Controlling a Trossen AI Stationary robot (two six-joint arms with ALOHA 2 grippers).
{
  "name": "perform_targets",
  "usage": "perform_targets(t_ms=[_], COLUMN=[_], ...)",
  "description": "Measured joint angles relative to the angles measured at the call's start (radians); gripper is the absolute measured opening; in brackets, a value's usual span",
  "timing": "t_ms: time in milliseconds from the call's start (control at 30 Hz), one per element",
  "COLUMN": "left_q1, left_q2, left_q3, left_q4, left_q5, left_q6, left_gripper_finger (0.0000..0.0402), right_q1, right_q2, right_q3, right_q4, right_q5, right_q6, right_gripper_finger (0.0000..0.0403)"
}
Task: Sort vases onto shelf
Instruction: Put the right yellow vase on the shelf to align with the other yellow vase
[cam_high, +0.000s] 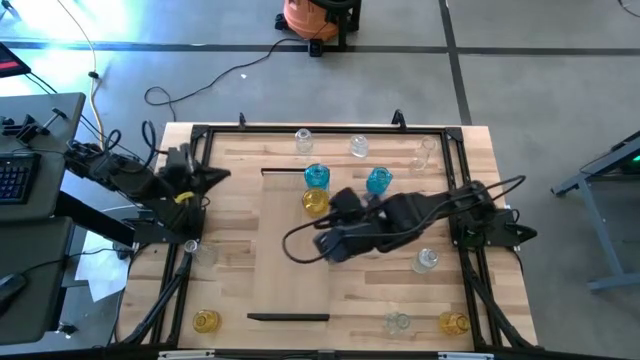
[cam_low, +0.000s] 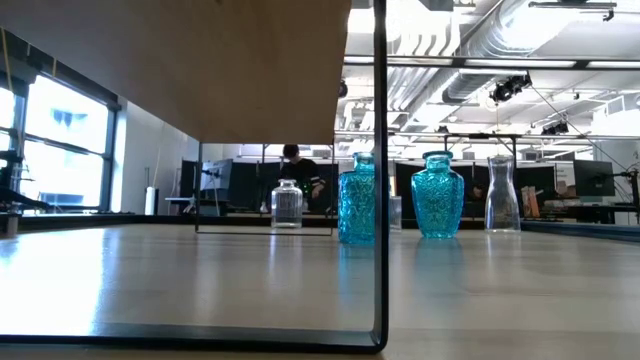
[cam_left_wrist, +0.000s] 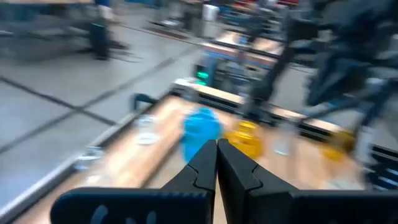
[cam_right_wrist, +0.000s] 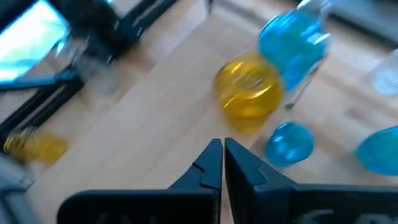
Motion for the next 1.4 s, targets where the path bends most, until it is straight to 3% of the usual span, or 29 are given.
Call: perform_targets(t_ms=[133,233,500,667,767,967,1133,1300,1400], left_q1=[0.063,0.11,0.159,0.158,0.158,0.158,0.158,0.158,0.158], left_q2=[0.001,0.001,0.001,0.0,-0.002,-0.002,-0.002,-0.002,-0.002], left_q3=[0.0,0.0,0.0,0.0,0.0,0.0,0.0,0.0,0.0], left_q4=[-0.011,-0.036,-0.145,-0.181,-0.182,-0.182,-0.183,-0.184,-0.184], left_q5=[-0.027,0.017,0.202,0.207,0.221,0.258,0.307,0.31,0.31], left_q6=[-0.007,-0.048,-0.143,-0.214,-0.214,-0.214,-0.213,-0.213,-0.214], left_gripper_finger=[0.0005,0.0005,0.0005,0.0005,0.0005,0.0005,0.0005,0.0005,0.0005], right_q1=[-0.018,-0.057,-0.201,-0.234,-0.241,-0.241,-0.167,-0.113,-0.092], right_q2=[-0.026,-0.032,-0.038,-0.038,-0.041,-0.061,-0.064,-0.076,-0.14], right_q3=[-0.009,-0.002,-0.009,-0.01,-0.01,-0.01,-0.01,-0.021,-0.095], right_q4=[-0.052,-0.122,-0.134,-0.133,-0.132,-0.133,-0.132,-0.129,-0.131], right_q5=[0.116,0.183,0.04,0.145,0.141,-0.16,-0.427,-0.494,-0.539], right_q6=[0.0,-0.004,-0.276,-0.346,-0.368,-0.425,-0.496,-0.475,-0.382], right_gripper_finger=[0.0,0.0,0.0,0.0,0.0,0.0,0.0,0.0,0.0])
